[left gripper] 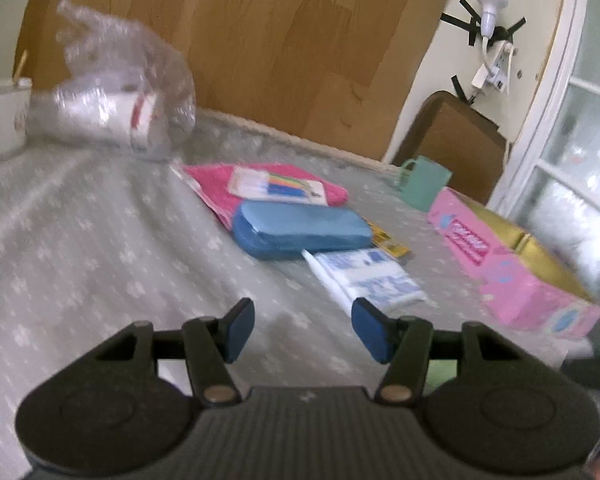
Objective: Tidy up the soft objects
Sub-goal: 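Grasp the green cloth with the left tool and drop it into the tin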
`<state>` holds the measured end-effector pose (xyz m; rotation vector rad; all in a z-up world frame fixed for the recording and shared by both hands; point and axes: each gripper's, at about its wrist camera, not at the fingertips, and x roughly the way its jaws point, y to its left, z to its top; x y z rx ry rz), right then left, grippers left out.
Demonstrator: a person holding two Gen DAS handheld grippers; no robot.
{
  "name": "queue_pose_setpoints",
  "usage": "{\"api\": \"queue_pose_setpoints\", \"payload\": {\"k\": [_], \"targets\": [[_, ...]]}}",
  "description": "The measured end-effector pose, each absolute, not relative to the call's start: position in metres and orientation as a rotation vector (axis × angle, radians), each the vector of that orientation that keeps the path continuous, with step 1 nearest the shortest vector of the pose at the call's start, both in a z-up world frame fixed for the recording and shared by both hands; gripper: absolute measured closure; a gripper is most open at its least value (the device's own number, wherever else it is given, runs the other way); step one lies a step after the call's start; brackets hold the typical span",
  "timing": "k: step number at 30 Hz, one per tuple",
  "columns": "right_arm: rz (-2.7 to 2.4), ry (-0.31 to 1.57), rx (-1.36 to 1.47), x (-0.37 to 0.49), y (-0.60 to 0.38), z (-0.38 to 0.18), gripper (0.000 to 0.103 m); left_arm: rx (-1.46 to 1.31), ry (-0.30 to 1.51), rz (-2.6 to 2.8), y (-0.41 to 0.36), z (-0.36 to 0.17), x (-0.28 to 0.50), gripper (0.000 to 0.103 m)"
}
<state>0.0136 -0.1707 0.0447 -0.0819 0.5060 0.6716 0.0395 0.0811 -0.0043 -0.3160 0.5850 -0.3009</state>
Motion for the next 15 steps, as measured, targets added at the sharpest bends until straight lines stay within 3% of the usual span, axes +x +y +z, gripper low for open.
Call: {"api": "queue_pose_setpoints", "payload": {"k": [1,2,3,6,9,12,14,15], "targets": [[0.686,0.525,-0.083,0.002,-0.172,0.038,0.088,-0.335,0.602,-0.318,0.078,-0.005,0.037,0.048],[0.685,0.536,-0.099,-0.008,-0.171,0.031,0.071,-0.343,0.615,-0.33,0.074,-0.006,0.034,0.048],[0.673,0.54,-0.123,-0.016,-0.169,0.025,0.047,-0.345,0.632,-0.353,0.069,-0.006,0.03,0.048],[0.65,0.541,-0.124,-0.03,-0.172,0.013,0.022,-0.305,0.66,-0.397,0.052,-0.001,0.015,0.048],[0.652,0.515,-0.074,-0.035,-0.183,0.016,0.013,-0.275,0.671,-0.455,0.038,0.007,0.004,0.048],[0.643,0.509,-0.077,-0.034,-0.185,0.016,0.013,-0.259,0.708,-0.5,0.018,0.006,0.001,0.047],[0.628,0.549,-0.073,-0.028,-0.184,0.011,0.015,-0.239,0.74,-0.514,0.005,-0.002,0.003,0.052],[0.628,0.571,-0.063,-0.024,-0.183,0.008,0.035,-0.229,0.755,-0.512,0.001,-0.006,0.004,0.055]]}}
